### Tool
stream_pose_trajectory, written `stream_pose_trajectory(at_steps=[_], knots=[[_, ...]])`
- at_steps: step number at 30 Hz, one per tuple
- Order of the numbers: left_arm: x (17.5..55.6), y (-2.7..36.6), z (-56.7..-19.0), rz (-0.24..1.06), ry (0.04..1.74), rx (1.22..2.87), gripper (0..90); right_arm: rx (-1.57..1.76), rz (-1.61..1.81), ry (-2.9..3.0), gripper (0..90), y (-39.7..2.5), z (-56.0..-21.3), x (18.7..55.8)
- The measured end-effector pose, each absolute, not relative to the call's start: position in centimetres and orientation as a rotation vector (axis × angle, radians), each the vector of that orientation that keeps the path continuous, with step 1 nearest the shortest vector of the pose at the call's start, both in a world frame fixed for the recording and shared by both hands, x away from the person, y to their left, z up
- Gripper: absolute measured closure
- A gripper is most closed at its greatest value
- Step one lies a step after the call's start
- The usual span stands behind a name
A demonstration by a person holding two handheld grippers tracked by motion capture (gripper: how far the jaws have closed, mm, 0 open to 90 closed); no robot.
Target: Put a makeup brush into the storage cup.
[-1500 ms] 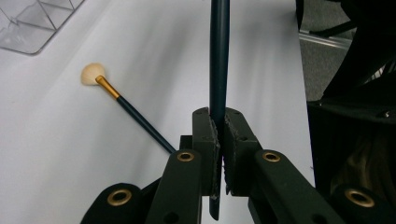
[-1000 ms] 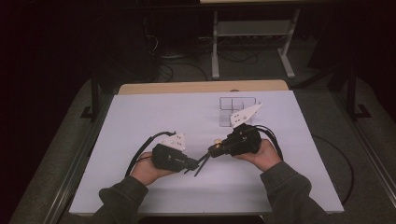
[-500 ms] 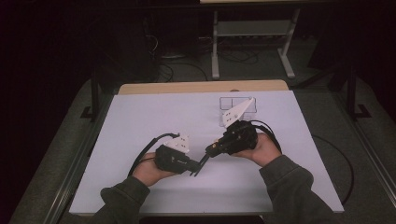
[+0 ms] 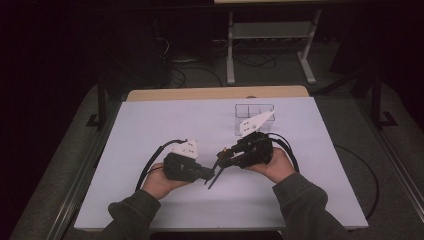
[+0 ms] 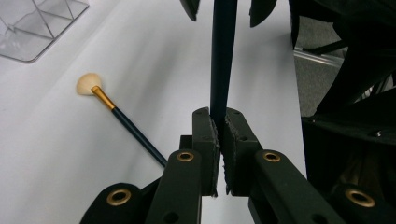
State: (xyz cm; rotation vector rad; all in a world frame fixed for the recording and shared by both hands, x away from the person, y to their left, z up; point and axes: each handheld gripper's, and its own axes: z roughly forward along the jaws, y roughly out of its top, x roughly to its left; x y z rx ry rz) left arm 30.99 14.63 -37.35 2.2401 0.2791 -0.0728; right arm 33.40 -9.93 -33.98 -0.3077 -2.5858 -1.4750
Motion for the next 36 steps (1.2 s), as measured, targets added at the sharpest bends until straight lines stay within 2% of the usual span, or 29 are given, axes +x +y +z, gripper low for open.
stream_pose_trajectory(at_steps=[19,36], knots=[[31.19,14.58,-37.71,-0.066,0.300,2.221,84.2,-0.338,-1.510,-2.563,80.6,-9.56,-34.23,33.57],[31.17,14.43,-37.87,-0.065,0.284,2.229,82.6,-0.352,-1.501,-2.523,82.4,-9.32,-34.40,33.84]])
